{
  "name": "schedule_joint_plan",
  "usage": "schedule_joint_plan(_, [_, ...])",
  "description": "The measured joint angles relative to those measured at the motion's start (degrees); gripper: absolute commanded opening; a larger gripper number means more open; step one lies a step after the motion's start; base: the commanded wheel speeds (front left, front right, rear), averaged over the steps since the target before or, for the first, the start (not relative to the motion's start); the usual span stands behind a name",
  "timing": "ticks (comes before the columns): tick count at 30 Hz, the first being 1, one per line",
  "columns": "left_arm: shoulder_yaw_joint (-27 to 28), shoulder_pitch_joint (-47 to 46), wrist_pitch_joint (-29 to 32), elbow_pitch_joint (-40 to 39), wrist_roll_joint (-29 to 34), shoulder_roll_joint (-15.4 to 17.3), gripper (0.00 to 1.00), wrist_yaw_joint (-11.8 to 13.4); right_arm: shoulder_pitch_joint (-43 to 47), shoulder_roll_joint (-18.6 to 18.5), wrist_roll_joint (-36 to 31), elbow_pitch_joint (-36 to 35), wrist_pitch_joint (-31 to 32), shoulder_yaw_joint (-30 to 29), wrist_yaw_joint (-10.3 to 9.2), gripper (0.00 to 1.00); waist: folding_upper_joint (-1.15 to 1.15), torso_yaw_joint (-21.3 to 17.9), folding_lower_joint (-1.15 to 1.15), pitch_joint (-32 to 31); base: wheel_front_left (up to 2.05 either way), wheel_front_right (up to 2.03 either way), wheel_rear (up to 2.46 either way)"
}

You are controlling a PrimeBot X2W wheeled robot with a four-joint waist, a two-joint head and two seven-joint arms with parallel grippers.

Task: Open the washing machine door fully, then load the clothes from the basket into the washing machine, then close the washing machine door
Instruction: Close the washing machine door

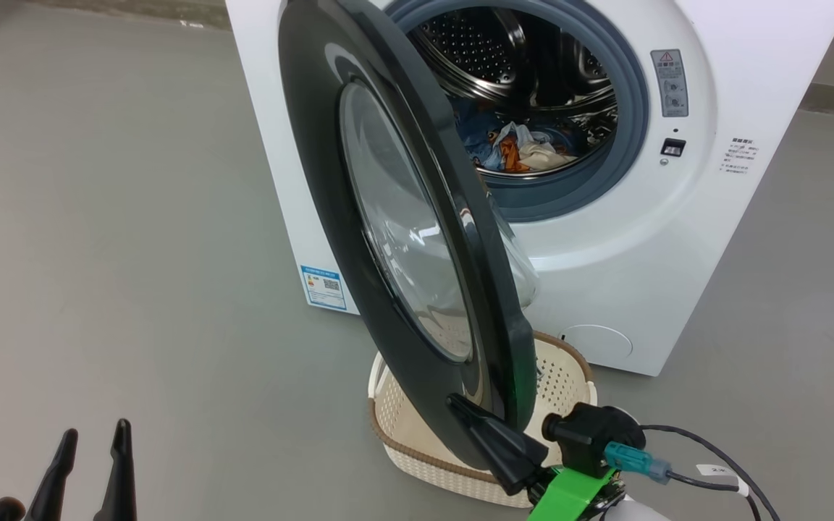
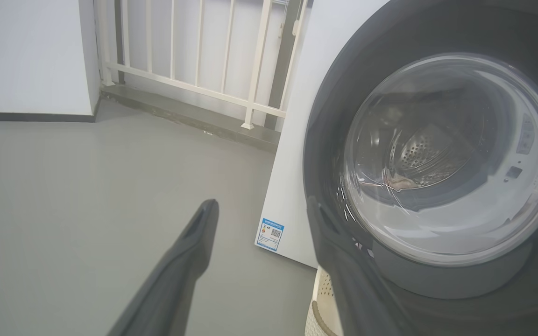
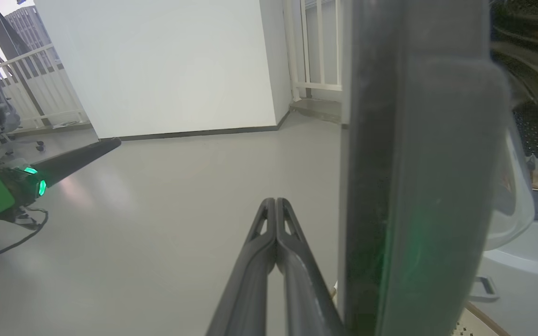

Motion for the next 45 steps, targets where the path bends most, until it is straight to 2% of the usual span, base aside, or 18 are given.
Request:
schedule_joint_plan(13, [-0.22,-0.05,0.00,0.29,-0.76,0.00,1.00,0.00,-0.78,0.58,1.42,3.56,0.00,-0.34,0.00,0.00,0.00,0.87,0.00,-0.21,0.00,0.00,0.00])
schedule_joint_plan(23, [-0.19,-0.08,0.00,0.29,-1.05,0.05,1.00,0.00,-1.52,-0.55,0.98,4.45,0.00,-4.42,0.19,0.00,0.00,0.93,0.00,0.37,0.00,0.00,0.00])
schedule_joint_plan(31, [-0.21,-0.43,0.00,0.22,-1.78,0.89,1.00,0.00,-2.73,-2.59,-0.27,5.11,0.00,-10.35,0.27,0.00,0.00,0.26,0.00,2.50,0.00,0.00,0.00])
schedule_joint_plan(38, [-1.23,-2.65,0.00,-0.23,-3.05,2.13,1.00,0.00,-5.64,-2.82,-3.09,5.78,0.00,-15.07,0.27,0.00,0.00,-0.41,0.00,5.77,0.00,0.00,0.00])
schedule_joint_plan(45, [-1.87,-5.20,0.00,-0.48,-4.98,3.79,1.00,0.00,-9.58,-1.77,-8.09,6.58,-0.01,-24.26,0.27,0.00,0.00,-0.94,0.01,10.58,0.00,0.00,0.00])
